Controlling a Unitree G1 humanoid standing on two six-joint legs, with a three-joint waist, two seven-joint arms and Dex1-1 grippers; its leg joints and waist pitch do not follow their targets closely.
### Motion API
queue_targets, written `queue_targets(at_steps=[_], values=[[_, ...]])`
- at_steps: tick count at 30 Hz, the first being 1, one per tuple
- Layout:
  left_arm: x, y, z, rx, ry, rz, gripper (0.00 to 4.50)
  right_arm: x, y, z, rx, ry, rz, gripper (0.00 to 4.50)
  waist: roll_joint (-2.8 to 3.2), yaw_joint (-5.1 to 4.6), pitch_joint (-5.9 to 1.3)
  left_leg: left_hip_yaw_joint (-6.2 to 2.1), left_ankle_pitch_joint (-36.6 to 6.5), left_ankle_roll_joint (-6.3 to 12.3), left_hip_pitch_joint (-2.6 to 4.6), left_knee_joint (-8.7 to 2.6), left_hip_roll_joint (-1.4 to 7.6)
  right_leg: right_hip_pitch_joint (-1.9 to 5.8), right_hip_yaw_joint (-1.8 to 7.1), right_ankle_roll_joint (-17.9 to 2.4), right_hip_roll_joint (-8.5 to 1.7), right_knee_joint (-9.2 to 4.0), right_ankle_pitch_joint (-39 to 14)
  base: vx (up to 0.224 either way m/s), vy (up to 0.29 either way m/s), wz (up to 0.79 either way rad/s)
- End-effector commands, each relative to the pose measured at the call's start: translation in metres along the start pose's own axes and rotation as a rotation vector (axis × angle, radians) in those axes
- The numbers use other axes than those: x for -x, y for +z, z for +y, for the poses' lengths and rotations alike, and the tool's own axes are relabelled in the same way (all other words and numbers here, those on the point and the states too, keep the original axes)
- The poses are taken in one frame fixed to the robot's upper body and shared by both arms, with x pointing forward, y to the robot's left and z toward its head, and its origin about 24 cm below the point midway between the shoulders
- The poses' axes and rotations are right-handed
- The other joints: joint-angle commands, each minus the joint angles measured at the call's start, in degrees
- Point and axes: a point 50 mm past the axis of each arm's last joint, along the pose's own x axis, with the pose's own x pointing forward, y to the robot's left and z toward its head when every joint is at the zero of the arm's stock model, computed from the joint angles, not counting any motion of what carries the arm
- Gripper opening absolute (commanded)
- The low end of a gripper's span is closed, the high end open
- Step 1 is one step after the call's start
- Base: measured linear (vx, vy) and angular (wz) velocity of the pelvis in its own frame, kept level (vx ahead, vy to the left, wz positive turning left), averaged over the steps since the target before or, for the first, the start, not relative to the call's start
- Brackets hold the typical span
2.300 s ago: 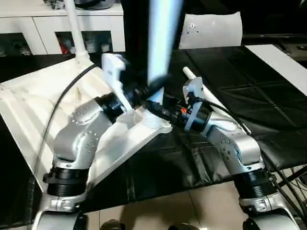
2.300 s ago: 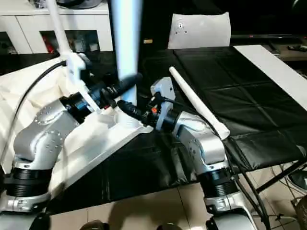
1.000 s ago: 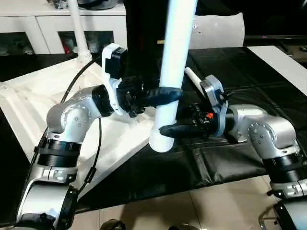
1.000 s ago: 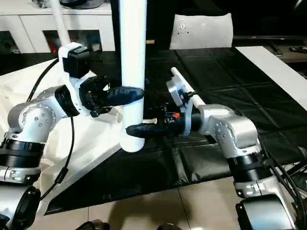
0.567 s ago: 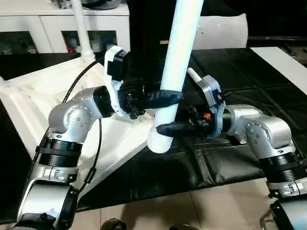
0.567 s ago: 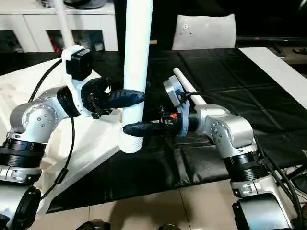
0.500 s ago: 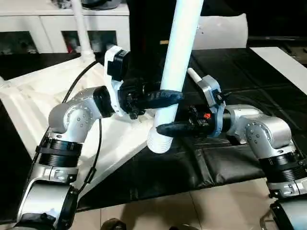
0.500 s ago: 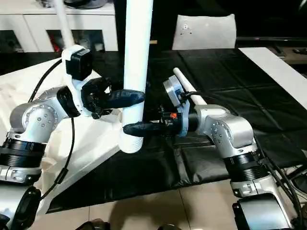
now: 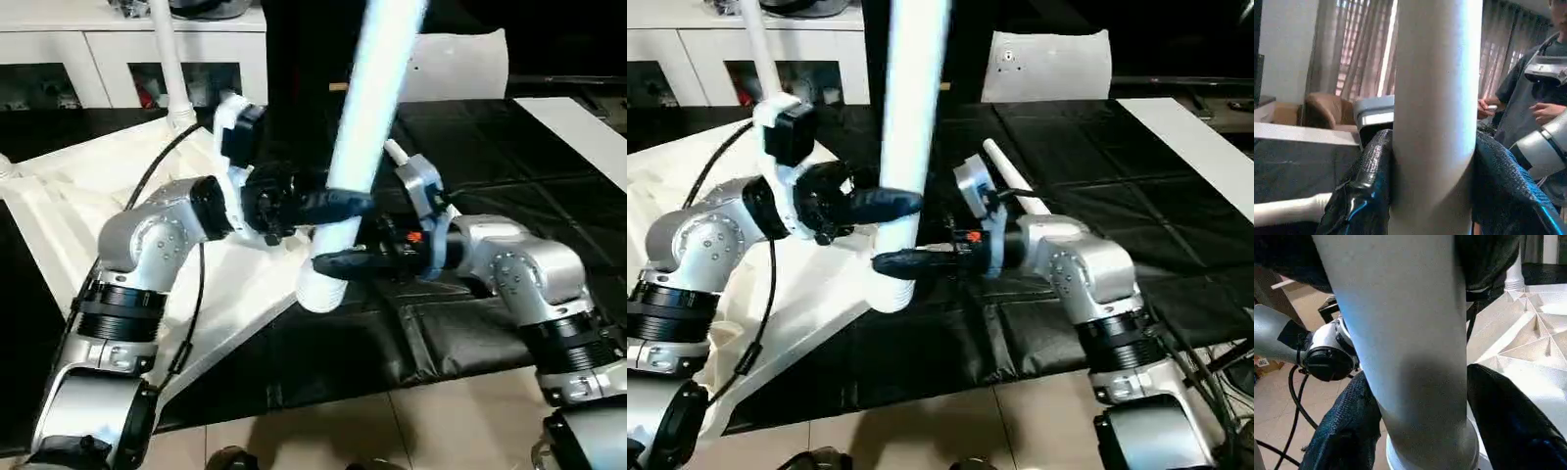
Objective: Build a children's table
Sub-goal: Pick table leg
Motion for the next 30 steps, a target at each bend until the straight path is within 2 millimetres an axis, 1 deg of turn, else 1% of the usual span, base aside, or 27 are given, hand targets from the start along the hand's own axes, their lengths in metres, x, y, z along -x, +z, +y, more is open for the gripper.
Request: queue_targets(at_steps=[1,2,4,5,6,12,16,18,19,20,22,23,24,25,26,27,28,29,30], values=[[-0.011,0.000,-0.006,-0.013,-0.075,0.030,1.90,0.002,0.007,-0.004,0.015,-0.033,0.000,2.46,-0.31,-0.06,-4.46,-0.08,-9.05,0.40,1.15,-3.66,1.66,3.00,2.05,-10.17,-3.86,-3.86,-13.92,0.000,0.000,0.00],[-0.011,0.000,-0.006,-0.012,-0.075,0.031,1.90,0.002,0.007,-0.004,0.015,-0.029,-0.001,2.46,-0.30,-0.05,-4.47,-0.06,-9.03,0.43,1.17,-3.65,1.66,2.98,2.05,-10.20,-3.87,-3.87,-13.92,0.000,0.000,0.00],[-0.010,0.000,-0.006,-0.012,-0.075,0.031,1.90,0.002,0.006,-0.004,0.014,-0.026,-0.002,2.27,-0.28,-0.09,-4.41,-0.06,-9.35,0.40,1.14,-3.66,1.64,2.97,2.05,-10.02,-3.87,-3.96,-14.61,0.000,0.000,0.00],[-0.010,0.000,-0.006,-0.012,-0.074,0.031,1.90,0.002,0.006,-0.003,0.013,-0.024,-0.002,2.27,-0.27,-0.09,-4.44,-0.08,-9.26,0.36,1.14,-3.67,1.65,2.99,2.04,-10.03,-3.88,-3.91,-14.53,0.000,0.000,0.00],[-0.010,0.000,-0.006,-0.013,-0.073,0.031,1.90,0.002,0.006,-0.002,0.004,-0.011,-0.002,2.09,-0.26,-0.08,-4.45,-0.07,-9.25,0.35,1.16,-3.66,1.65,2.97,2.04,-10.07,-3.87,-3.91,-14.40,0.000,0.000,0.00],[-0.011,0.001,-0.003,-0.029,-0.045,0.026,1.90,0.001,0.004,-0.001,0.000,-0.004,-0.004,2.02,-0.18,-0.05,-4.44,-0.08,-9.23,0.32,1.16,-3.67,1.66,2.98,2.06,-10.17,-3.87,-3.95,-14.22,0.000,0.000,0.00],[-0.009,0.002,0.005,-0.059,0.055,0.023,1.90,0.001,0.004,-0.003,0.010,-0.027,-0.013,2.00,-0.14,-0.03,-4.49,-0.10,-9.15,0.32,1.09,-3.64,1.65,3.08,2.07,-10.32,-3.89,-3.89,-13.55,0.000,0.000,0.00],[-0.008,0.002,0.005,-0.044,0.057,0.026,1.90,0.001,0.004,-0.004,0.016,-0.040,-0.017,2.00,-0.14,-0.07,-4.49,-0.06,-9.56,0.31,1.16,-3.59,1.58,3.01,2.02,-10.37,-3.85,-3.95,-13.89,0.000,0.000,0.00],[-0.008,0.003,0.004,-0.029,0.055,0.028,2.46,0.001,0.004,-0.004,0.021,-0.052,-0.020,1.99,0.03,-0.04,-4.50,-0.11,-9.36,0.29,1.15,-3.61,1.59,3.02,2.03,-10.41,-3.87,-3.90,-13.87,0.000,0.000,0.00],[-0.007,0.003,0.003,-0.027,0.057,0.028,2.46,0.001,0.004,-0.004,0.023,-0.055,-0.021,1.99,0.00,-0.06,-4.53,-0.09,-9.25,0.26,1.16,-3.61,1.61,3.00,2.03,-10.45,-3.82,-3.87,-13.63,0.000,0.000,0.00],[-0.006,0.004,0.002,-0.032,0.069,0.031,2.79,0.000,0.004,-0.007,0.042,-0.094,-0.034,1.98,0.05,-0.16,-4.47,-0.16,-9.53,-0.17,1.20,-3.69,1.67,2.88,2.01,-10.58,-3.87,-3.89,-13.64,0.000,0.000,0.00],[-0.005,0.004,0.001,-0.041,0.071,0.036,2.79,0.000,0.004,-0.007,0.046,-0.102,-0.038,1.98,0.02,-0.21,-4.48,-0.15,-9.69,-0.21,1.23,-3.70,1.64,2.92,1.99,-10.56,-3.82,-3.87,-13.80,0.000,0.000,0.00],[-0.004,0.004,0.001,-0.068,0.092,0.040,2.79,0.000,0.004,-0.009,0.055,-0.124,-0.046,1.98,0.30,-0.15,-4.49,-0.23,-9.82,-0.31,1.26,-3.73,1.68,2.90,2.01,-10.54,-3.88,-3.88,-13.89,0.000,0.000,0.00],[-0.001,0.003,0.003,-0.116,0.145,0.044,3.03,-0.001,0.004,-0.011,0.070,-0.165,-0.058,1.97,0.34,-0.20,-4.50,-0.25,-9.98,-0.50,1.29,-3.75,1.71,2.92,2.05,-10.36,-3.86,-3.92,-13.52,0.000,0.000,0.00],[-0.001,0.003,0.003,-0.118,0.147,0.044,3.07,-0.001,0.004,-0.011,0.071,-0.167,-0.059,1.96,0.34,-0.20,-4.50,-0.25,-9.98,-0.50,1.29,-3.75,1.71,2.92,2.05,-10.36,-3.86,-3.92,-13.52,0.000,0.000,0.00],[0.003,0.002,0.005,-0.150,0.210,0.036,3.08,-0.002,0.004,-0.014,0.085,-0.213,-0.073,1.96,0.35,-0.29,-4.51,-0.27,-10.04,-0.89,1.23,-3.80,1.76,2.91,2.07,-10.27,-3.85,-3.84,-12.87,0.000,0.000,0.00],[0.006,0.001,0.005,-0.171,0.256,0.040,3.09,-0.002,0.004,-0.017,0.093,-0.261,-0.084,1.96,0.53,-0.32,-4.51,-0.30,-10.06,-1.14,1.24,-3.84,1.79,2.85,2.07,-10.23,-3.85,-3.79,-12.56,0.000,0.000,0.00],[0.009,0.000,0.005,-0.187,0.296,0.041,3.09,-0.003,0.004,-0.019,0.100,-0.294,-0.091,1.96,0.57,-0.39,-4.52,-0.25,-10.27,-1.26,1.25,-3.83,1.75,2.82,2.07,-10.22,-3.83,-3.81,-12.54,0.000,0.000,0.00],[0.011,0.000,0.005,-0.197,0.323,0.043,3.09,-0.003,0.003,-0.021,0.105,-0.316,-0.096,1.96,0.51,-0.48,-4.51,-0.27,-10.38,-1.39,1.24,-3.87,1.77,2.84,2.07,-10.16,-3.80,-3.80,-12.50,0.000,0.000,0.00]])
